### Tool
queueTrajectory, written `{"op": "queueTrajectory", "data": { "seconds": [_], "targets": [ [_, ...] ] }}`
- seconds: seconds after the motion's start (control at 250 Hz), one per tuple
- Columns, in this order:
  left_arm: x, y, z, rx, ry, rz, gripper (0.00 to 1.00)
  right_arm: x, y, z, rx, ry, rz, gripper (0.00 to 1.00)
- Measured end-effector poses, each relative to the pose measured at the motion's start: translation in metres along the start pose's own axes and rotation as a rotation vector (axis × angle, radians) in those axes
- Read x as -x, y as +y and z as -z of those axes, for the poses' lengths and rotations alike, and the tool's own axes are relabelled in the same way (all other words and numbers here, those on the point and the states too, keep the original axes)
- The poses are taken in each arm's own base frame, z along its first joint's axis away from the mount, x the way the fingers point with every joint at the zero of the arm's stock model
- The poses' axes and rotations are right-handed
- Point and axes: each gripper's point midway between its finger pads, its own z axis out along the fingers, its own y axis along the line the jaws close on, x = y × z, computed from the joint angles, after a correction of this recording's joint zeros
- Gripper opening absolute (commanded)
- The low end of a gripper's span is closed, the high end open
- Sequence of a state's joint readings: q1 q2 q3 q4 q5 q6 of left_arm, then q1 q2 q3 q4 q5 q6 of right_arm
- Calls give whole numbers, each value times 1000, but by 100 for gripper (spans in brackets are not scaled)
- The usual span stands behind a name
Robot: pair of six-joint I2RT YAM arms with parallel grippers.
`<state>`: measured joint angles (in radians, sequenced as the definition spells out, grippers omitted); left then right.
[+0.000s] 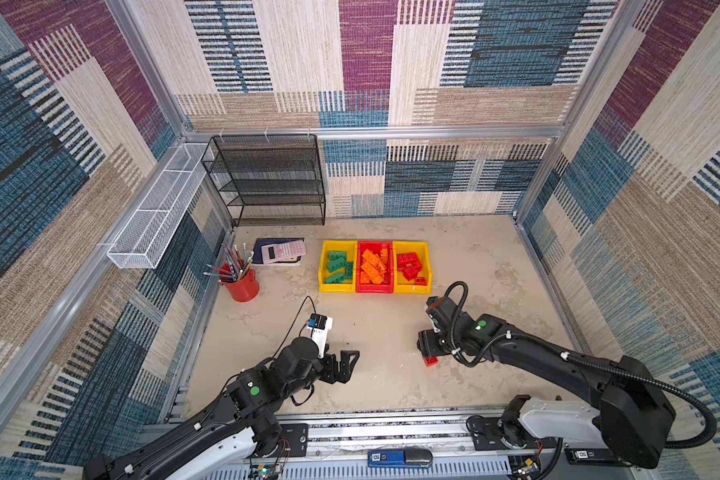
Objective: Sort the legos into containers by color
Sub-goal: 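Move the right gripper to the red 2x2 brick and grasp it, then carry the red brick with the right gripper into the red-brick bin and release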
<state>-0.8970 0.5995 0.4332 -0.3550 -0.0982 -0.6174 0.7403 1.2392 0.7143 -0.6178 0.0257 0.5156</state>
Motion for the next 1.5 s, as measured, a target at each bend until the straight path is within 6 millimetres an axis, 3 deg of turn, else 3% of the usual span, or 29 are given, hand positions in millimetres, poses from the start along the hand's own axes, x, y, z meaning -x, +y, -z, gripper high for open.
{"op": "queueTrajectory", "data": {
  "seconds": [0.264, 0.696, 1.092, 1.308, 1.5],
  "targets": [
    [-8, 3, 0, -2, 18, 7, 100, -16, 2, -14, -6, 60, -19, 65],
    [-21, 9, -7, 8, 50, 16, 100, -28, -1, -20, -24, 93, -60, 56],
    [-30, 15, -9, 0, 39, 27, 100, -35, -4, -28, -66, 145, -77, 38],
    [-24, 14, -4, -16, 4, 31, 100, -20, -1, -22, -89, 115, -77, 36],
    [-27, 19, -6, 4, 2, 30, 100, 31, 13, -3, -97, -16, -84, 36]
  ]
}}
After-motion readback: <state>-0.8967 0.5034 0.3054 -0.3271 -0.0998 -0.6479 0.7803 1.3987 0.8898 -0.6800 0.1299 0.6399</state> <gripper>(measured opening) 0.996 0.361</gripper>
